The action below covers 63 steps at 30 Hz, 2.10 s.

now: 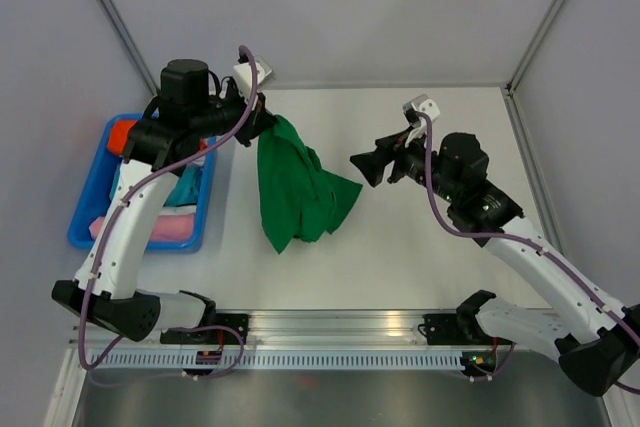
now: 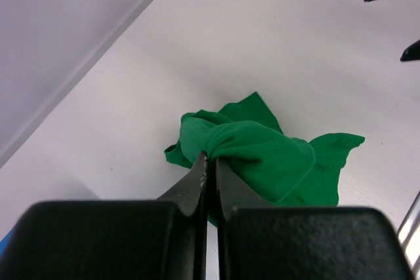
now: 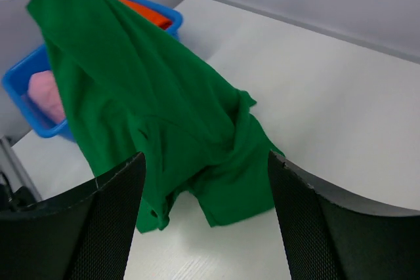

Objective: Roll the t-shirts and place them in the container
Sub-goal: Move the tshirt to the center of the board, then flatten the tshirt

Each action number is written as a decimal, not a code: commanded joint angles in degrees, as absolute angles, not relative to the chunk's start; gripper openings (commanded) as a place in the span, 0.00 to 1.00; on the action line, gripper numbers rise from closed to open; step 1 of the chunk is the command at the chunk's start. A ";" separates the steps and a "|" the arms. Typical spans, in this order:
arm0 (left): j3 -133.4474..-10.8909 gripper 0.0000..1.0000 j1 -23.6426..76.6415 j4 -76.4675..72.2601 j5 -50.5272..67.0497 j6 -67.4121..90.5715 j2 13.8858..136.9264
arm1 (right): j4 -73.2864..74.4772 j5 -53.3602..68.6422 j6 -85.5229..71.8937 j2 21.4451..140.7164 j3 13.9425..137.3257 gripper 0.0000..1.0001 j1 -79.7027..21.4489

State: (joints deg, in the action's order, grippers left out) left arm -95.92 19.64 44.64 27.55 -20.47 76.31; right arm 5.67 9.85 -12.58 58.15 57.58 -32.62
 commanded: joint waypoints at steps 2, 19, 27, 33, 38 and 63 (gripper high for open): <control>-95.98 0.02 19.60 46.85 31.12 -17.40 76.82 | 0.44 15.47 -13.17 58.89 58.98 0.82 -36.21; -92.20 0.02 19.60 46.85 32.08 -18.37 76.29 | -7.12 7.29 -13.97 80.76 51.68 0.65 -43.59; -92.11 0.02 19.07 46.76 29.89 -20.12 76.11 | -2.05 -7.25 -12.84 80.08 58.08 0.00 -42.90; -102.90 0.02 15.21 44.57 23.73 -21.62 79.45 | 12.62 -19.15 -0.02 81.29 87.58 0.00 -38.68; -114.69 0.02 13.97 42.89 23.72 -24.43 82.35 | 18.19 -22.68 10.80 82.89 109.58 0.00 -38.67; -102.65 0.02 14.76 50.79 45.08 -22.16 75.24 | 24.51 -20.66 4.04 58.54 97.61 0.00 -38.58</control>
State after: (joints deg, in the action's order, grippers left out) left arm -97.27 15.59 46.33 43.00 -25.67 78.94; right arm 26.55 -15.57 2.83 63.75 86.76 -39.55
